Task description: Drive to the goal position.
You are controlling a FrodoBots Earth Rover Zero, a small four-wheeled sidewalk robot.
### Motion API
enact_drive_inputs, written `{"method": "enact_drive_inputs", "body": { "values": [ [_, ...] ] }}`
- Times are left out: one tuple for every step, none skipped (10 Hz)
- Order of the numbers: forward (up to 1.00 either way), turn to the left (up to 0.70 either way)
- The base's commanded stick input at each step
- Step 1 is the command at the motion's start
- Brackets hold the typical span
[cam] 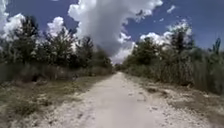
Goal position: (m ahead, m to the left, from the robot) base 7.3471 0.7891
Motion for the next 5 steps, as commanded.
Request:
{"method": "enact_drive_inputs", "body": {
  "values": [
    [0.50, 0.00],
    [0.50, 0.00],
    [0.50, 0.00],
    [0.50, 0.00],
    [0.50, 0.00]
  ]
}}
